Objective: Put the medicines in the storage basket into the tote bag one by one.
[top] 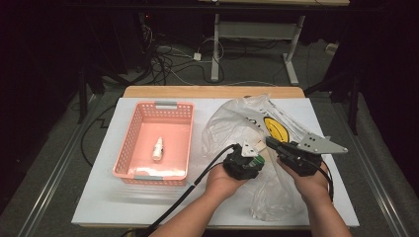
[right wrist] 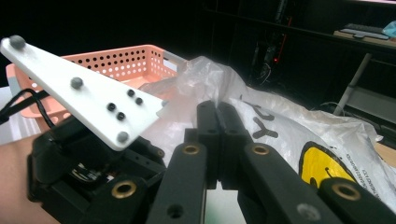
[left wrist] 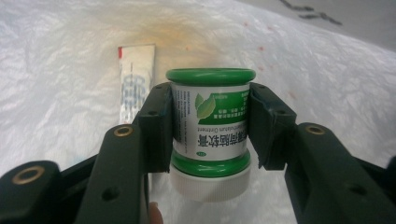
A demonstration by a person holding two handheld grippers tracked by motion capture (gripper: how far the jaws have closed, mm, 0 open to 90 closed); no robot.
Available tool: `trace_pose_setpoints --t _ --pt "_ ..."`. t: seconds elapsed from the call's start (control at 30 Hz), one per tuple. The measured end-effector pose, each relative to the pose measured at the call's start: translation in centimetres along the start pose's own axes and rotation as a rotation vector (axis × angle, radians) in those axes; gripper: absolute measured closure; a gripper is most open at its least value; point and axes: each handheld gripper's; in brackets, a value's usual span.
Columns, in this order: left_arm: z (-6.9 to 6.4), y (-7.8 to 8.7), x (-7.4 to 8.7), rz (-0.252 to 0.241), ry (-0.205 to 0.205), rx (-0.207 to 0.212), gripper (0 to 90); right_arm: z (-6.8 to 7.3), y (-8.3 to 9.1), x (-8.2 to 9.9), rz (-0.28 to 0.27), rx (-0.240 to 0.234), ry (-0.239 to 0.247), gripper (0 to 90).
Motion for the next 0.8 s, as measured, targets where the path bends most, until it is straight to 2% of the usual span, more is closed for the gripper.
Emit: trace_pose_setpoints --t 0.27,0.3,0.5,0.6,0.73,0.77,0.8 --pt "-0.6 -1.7 -1.0 -0.022 0.014 -0.024 53.8 -0.2 0.1 0.1 -0.003 0.001 -0.001 90.0" --pt "-0.5 -1.8 -1.0 -0.016 0.0 -0.027 53.8 -0.2 0.1 0.1 -0.002 0.002 -0.004 90.0" --pt "-0.6 -3.1 -0.8 -0.018 0.029 -0.035 53.8 -0.3 0.1 0.2 0.001 0.004 -0.004 90.0" --pt "-0.7 -3.3 -0.7 -0.02 0.015 -0.038 53.8 -0.3 0.1 0.2 -0.002 0.002 -0.008 90.0" --pt "-0.8 -3.3 -0.6 -0.024 0.016 -0.038 53.8 -0.3 0.1 0.2 -0.002 0.003 -0.008 90.0" --pt "-0.8 -3.2 -0.6 -0.017 -0.001 -0.038 53.8 -0.3 0.1 0.2 -0.001 0.003 -0.005 90.0" --pt "-0.9 -3.2 -0.6 -0.022 0.001 -0.04 53.7 -0.3 0.1 0.2 -0.001 0.003 -0.007 90.0"
Point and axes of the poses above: each handheld gripper's, and its own axes: y roughly backward along the jaws, x roughly out of its underside, z roughly to its left, and after that the axes turned 13 degrees about -x, right-handed
